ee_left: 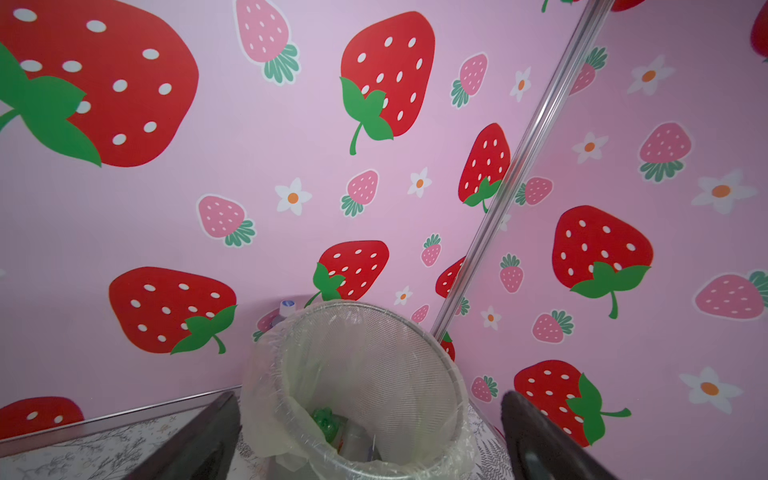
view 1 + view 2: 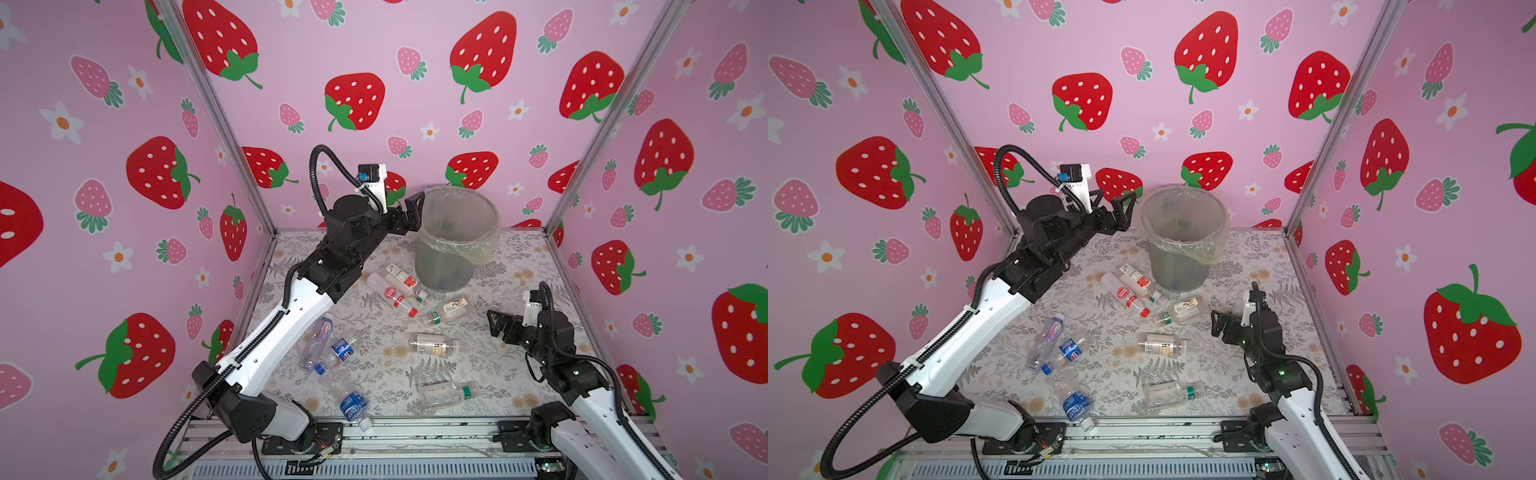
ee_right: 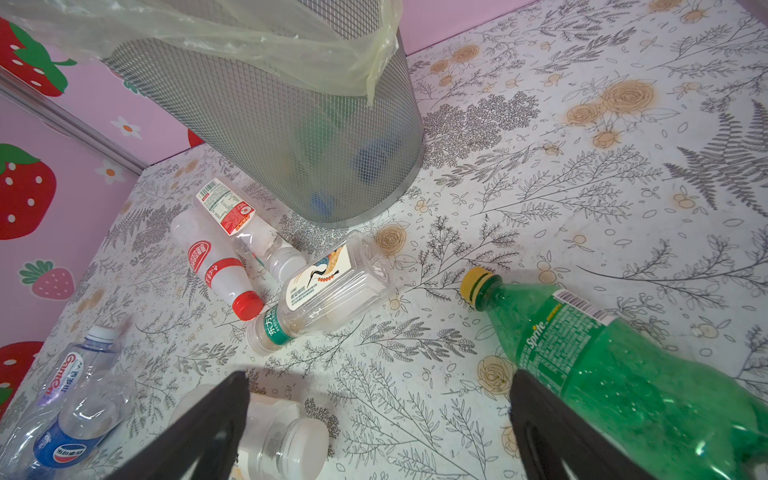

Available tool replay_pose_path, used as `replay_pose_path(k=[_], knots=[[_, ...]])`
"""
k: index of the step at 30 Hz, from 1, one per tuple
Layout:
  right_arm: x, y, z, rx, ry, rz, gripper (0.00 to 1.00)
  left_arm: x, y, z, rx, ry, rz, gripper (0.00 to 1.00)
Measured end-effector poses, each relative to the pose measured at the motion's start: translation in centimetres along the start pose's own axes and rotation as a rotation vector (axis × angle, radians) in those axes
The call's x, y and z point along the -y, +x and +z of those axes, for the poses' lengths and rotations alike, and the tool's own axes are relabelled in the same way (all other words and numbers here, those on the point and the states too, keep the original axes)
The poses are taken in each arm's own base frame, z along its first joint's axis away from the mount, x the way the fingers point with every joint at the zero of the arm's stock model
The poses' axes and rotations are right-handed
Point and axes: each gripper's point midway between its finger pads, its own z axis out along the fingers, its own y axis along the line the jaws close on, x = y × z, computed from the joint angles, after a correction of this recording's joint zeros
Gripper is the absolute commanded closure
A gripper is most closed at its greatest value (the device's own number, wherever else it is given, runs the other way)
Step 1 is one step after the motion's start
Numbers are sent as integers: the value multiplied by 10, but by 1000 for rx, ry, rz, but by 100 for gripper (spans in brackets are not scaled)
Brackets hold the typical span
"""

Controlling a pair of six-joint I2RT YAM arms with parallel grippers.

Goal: Throw the plastic bottles in the bin

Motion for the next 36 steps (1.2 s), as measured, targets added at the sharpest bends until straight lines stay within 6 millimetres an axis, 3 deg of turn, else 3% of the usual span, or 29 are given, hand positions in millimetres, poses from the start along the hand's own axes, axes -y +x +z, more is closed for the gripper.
replay_pose_path(k=[7,11,18,26,36], knots=[[0,2,4,-12,1,16,1,-46,52,-2,-133,-129,-8,1],[1,5,7,-28,4,19,1,-71,74,-19,-185,-206,-42,1],[4,12,13,-62,16,25,1,-99,93,-52,-223,-307,-99,1],[6,19,19,-92,29,57,1,-145,148,-81,-333,-449,-169,1],[6,25,31,-129,28,127,1,-175,182,-112,-379,-542,-235,1]])
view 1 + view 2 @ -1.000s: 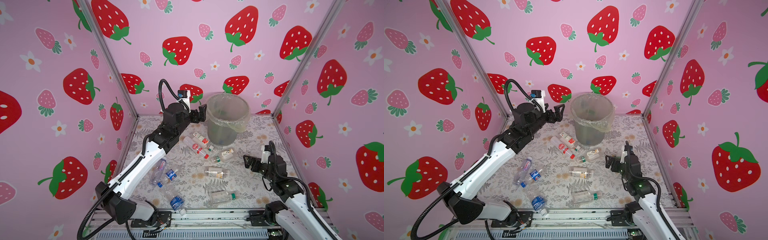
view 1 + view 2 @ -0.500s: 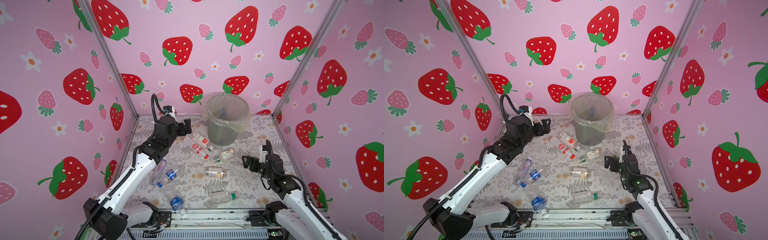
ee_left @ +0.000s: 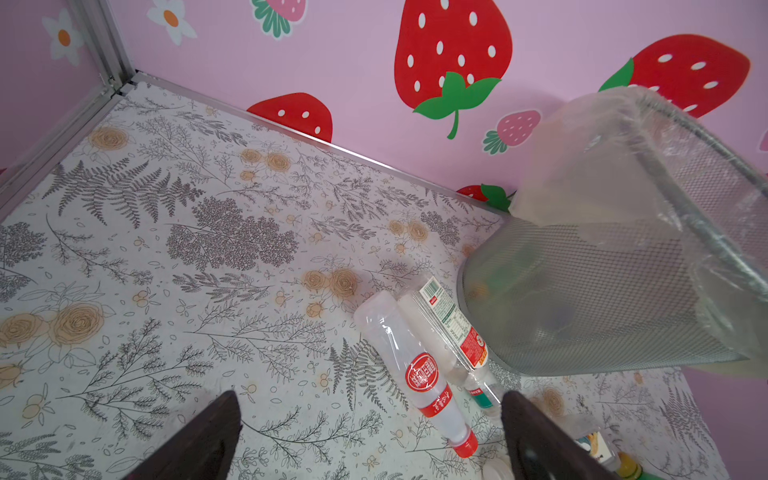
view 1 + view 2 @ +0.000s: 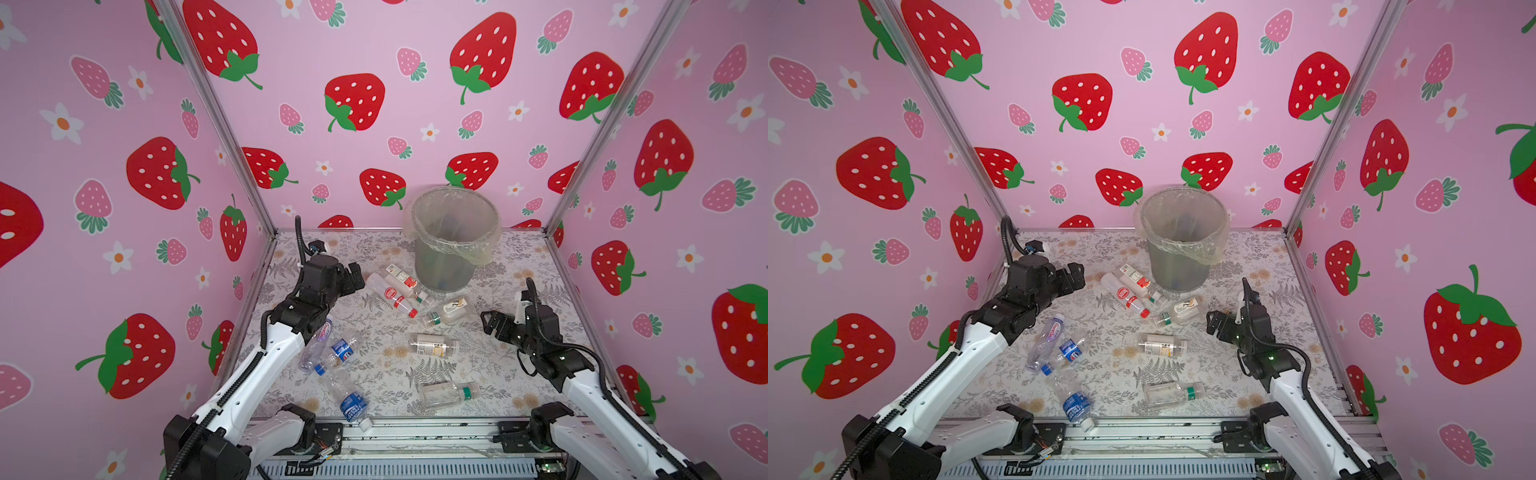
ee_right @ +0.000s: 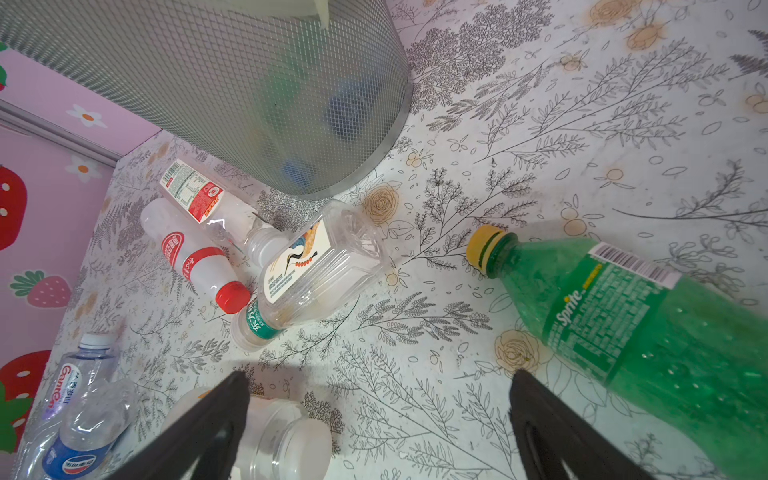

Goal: Throw the plastic bottles in the bin

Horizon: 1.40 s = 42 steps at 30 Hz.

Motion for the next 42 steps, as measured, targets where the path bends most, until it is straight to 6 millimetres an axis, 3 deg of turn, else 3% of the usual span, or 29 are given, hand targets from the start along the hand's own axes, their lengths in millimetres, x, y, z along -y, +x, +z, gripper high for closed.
replay_pose_path(k=[8,13,24,42], knots=[[0,8,17,-51,-6,62,1,-30,22,0,-48,-56,-44,1],[1,12,23,-71,-2,83,1,-39,28,0,-65,-73,-60,1],[3,18,34,-100,6,117,1,-50,57,6,-135,-93,-86,1],[1,15,36,-93,-3,112,1,-50,61,7,-147,-93,-106,1]])
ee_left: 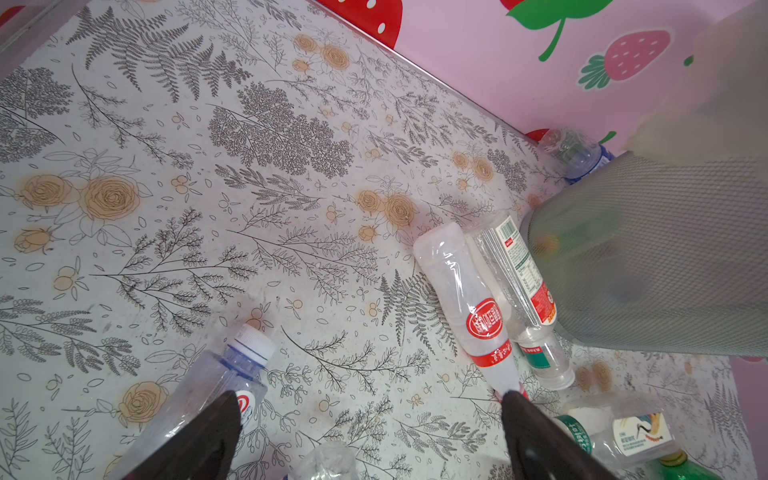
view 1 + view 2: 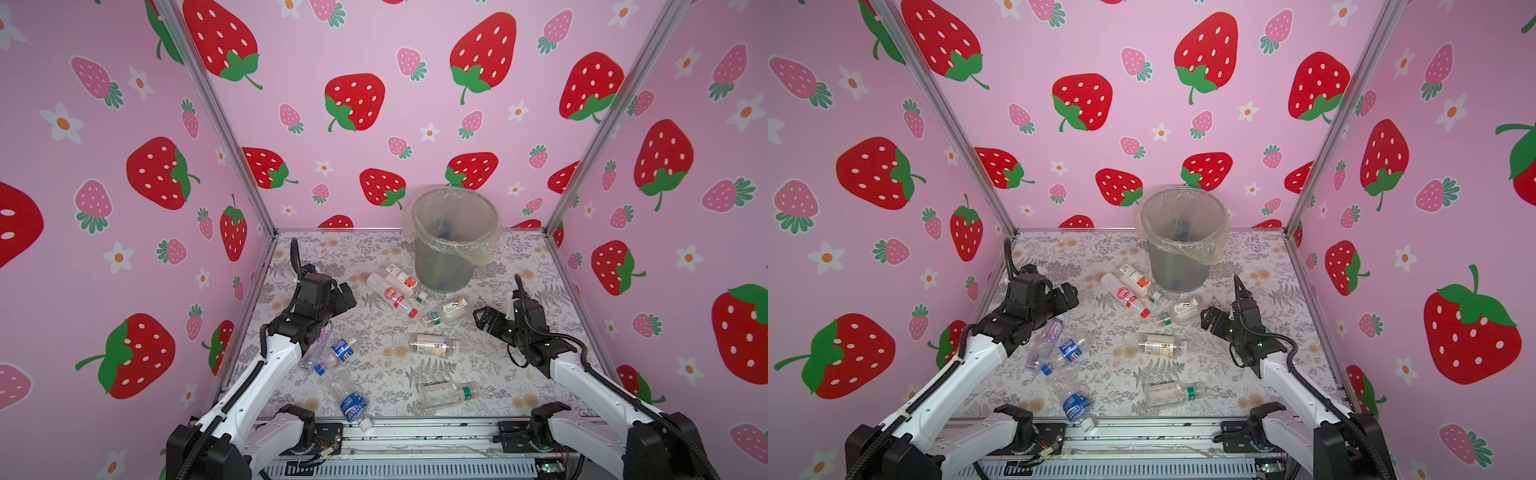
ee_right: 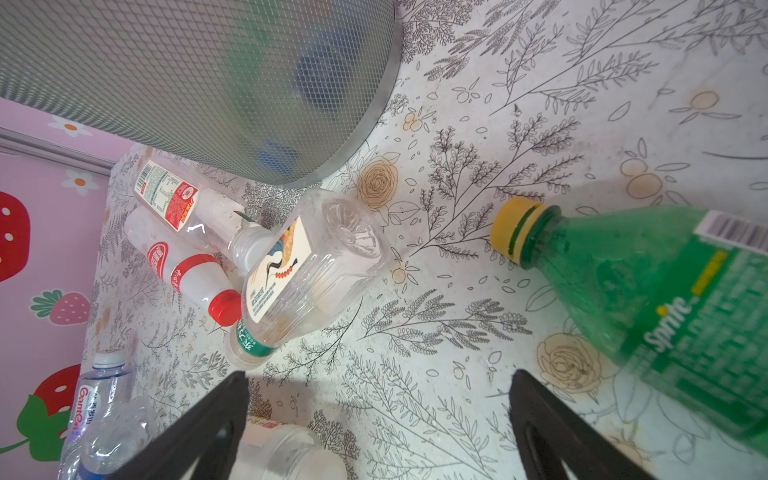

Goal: Throw the plastic bottles in the bin

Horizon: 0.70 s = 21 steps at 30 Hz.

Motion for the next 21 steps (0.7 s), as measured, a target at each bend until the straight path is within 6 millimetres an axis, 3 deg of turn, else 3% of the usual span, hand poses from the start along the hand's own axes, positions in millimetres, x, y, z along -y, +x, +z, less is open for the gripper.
replay_pose_path(k=[8,15,21], knots=[[-15,-12,0,21,-16,-51,1,0,0,1,-2,-1,-5,1],[-58,-9,3,12,-77,-174,1,-3,2,5,-11,-14,-9,1],[-61,-7,13,3,-56,-196,1,-5,3,7,-22,-17,-15,1]])
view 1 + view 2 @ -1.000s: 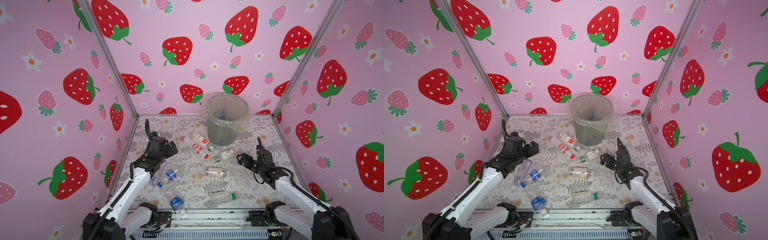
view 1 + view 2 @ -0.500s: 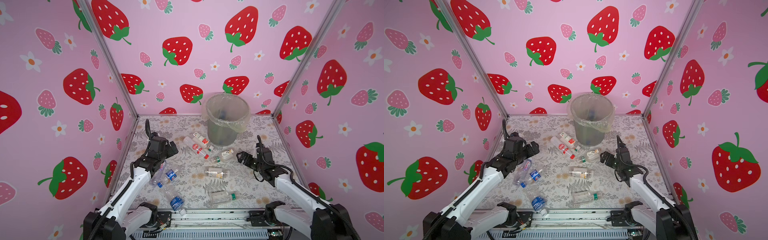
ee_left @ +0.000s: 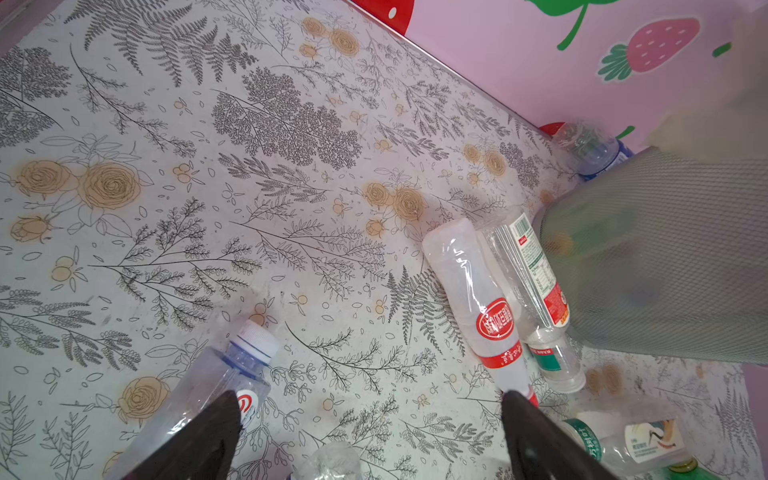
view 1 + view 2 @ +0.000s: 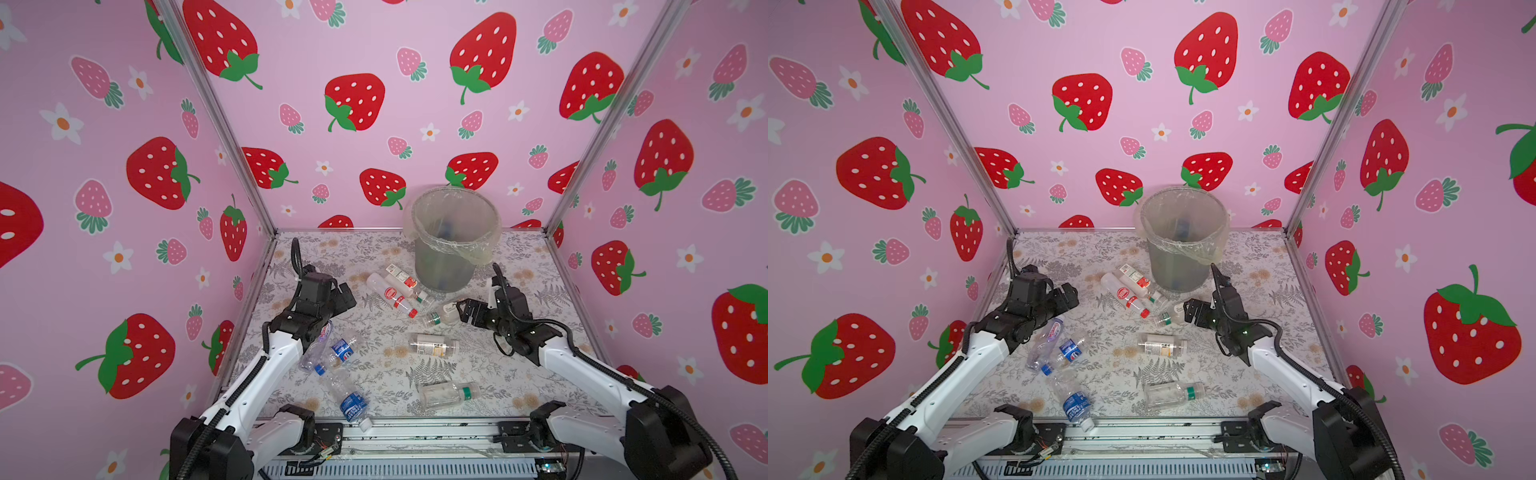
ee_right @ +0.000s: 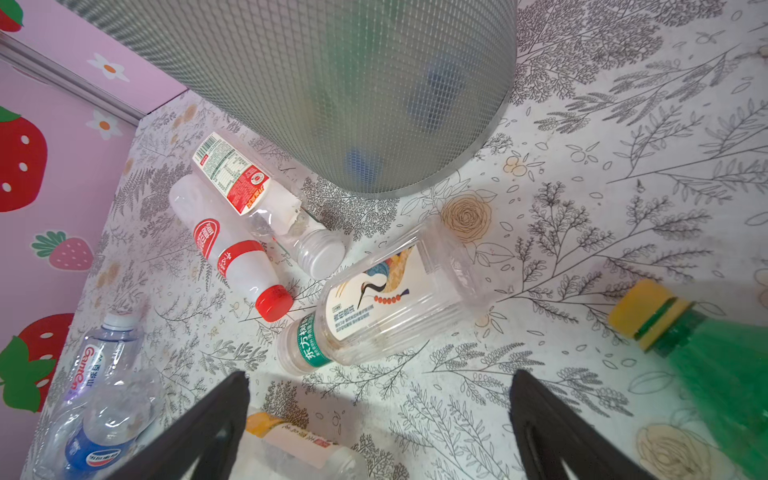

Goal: Throw the plastic bottles in the bin

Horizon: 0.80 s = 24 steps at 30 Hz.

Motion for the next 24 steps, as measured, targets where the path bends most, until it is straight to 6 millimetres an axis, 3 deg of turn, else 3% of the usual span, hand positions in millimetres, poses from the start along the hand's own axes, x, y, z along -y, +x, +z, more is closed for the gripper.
replay_pose_path(k=[6,16,24], knots=[[1,0,11,-23,31,46,1,0,0,0,-1,1,-6,1],[24,35,37,-141,139,177,1,-8,9,4,-21,-14,-7,1],[14,25,49,-128,157,267,1,-10,11,6,-26,-19,-9,1]])
